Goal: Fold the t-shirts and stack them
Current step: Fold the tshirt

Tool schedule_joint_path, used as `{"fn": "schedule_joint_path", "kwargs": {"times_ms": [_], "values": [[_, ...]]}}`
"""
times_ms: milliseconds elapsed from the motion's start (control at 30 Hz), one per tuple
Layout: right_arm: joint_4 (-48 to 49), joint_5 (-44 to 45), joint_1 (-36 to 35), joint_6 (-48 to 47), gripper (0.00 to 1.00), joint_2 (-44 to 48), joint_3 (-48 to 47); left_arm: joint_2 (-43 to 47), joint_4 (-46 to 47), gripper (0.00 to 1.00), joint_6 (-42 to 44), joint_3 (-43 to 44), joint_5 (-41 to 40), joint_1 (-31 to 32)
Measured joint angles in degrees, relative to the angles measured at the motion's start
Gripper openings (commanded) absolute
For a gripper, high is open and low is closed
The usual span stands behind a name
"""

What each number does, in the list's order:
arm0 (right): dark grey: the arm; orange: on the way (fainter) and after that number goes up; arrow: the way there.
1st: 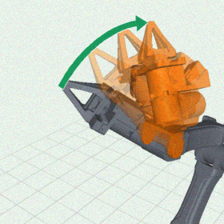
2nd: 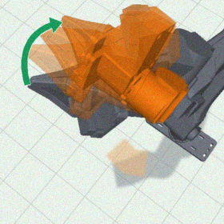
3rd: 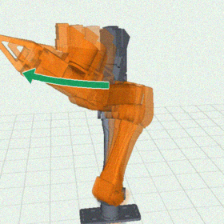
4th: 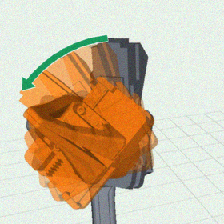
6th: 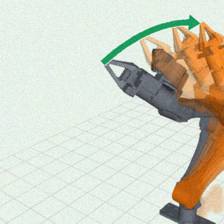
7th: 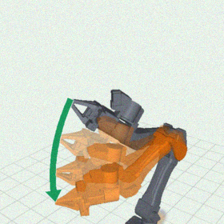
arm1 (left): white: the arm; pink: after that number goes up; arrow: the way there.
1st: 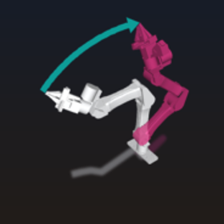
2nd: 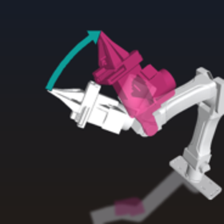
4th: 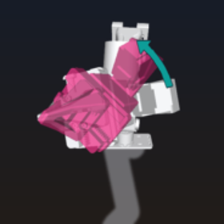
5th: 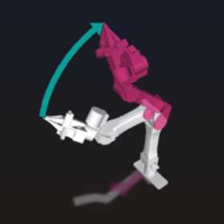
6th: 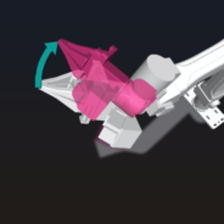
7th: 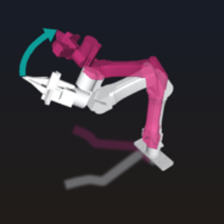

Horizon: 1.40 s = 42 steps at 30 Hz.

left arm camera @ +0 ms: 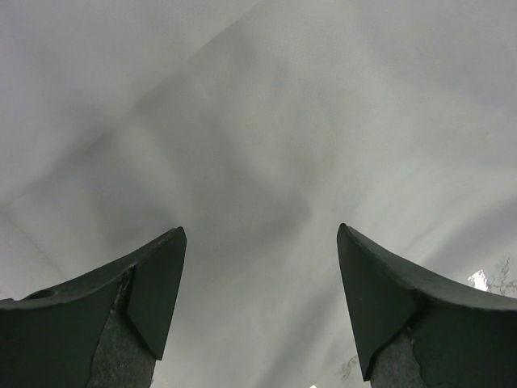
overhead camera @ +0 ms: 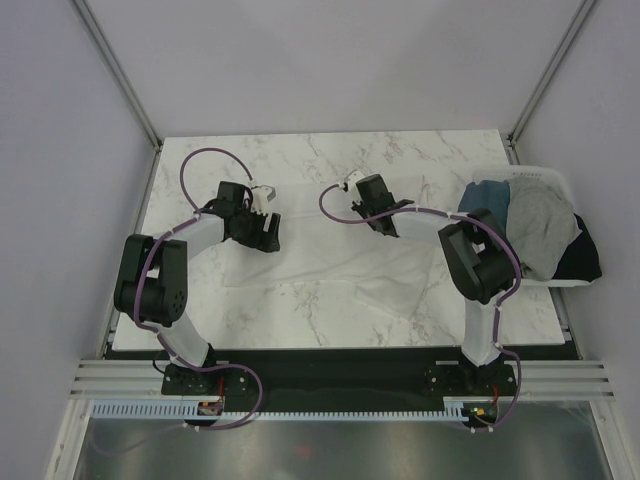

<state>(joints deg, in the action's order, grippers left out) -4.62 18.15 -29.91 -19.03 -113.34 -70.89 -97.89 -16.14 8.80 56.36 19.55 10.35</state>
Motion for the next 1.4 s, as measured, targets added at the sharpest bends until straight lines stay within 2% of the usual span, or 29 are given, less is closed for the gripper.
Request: {"fn": "schedule_joint_path", "kwargs": {"times_ms": [67,200,333,467,533,600,700,800,1167,1400], "values": [[-0.66,-1.16,0.5,0.48,0.25,-0.02,-0.44,0.0,-0.02,0.82,0.0,0.0,-0.02,0.0],[-1.51,-4.5,1.16,1.4,0.13,0.0,-1.75,0.0,-0.02,0.82,0.0,0.0,-0.04,0.0],[-2.64,-8.52,1.2,2.4,0.13,0.04,-2.34,0.0,0.0,0.82,0.0,0.0,-0.07,0.0],[-4.0,-11.96,1.29,3.19,0.18,0.04,-2.4,0.0,-0.02,0.82,0.0,0.0,-0.09,0.0],[-4.68,-13.75,1.42,3.67,0.32,0.04,-2.56,0.0,-0.02,0.82,0.0,0.0,-0.11,0.0],[-5.16,-14.97,1.6,4.09,0.39,0.04,-2.62,0.0,-0.02,0.82,0.0,0.0,-0.13,0.0],[-5.81,-16.31,2.56,4.96,0.43,0.11,-2.67,0.0,-0.02,0.82,0.0,0.0,-0.15,0.0],[-6.36,-17.86,4.9,6.08,0.43,0.61,-2.67,0.0,-0.02,0.82,0.0,0.0,-0.17,0.0],[-6.64,-24.46,22.03,12.33,0.41,3.78,-3.28,0.0,-0.02,0.82,0.0,0.0,-0.17,-0.15],[-7.96,-34.21,24.5,14.82,0.37,3.78,-3.28,0.0,-0.02,0.82,0.0,0.0,-0.17,-0.26]]}}
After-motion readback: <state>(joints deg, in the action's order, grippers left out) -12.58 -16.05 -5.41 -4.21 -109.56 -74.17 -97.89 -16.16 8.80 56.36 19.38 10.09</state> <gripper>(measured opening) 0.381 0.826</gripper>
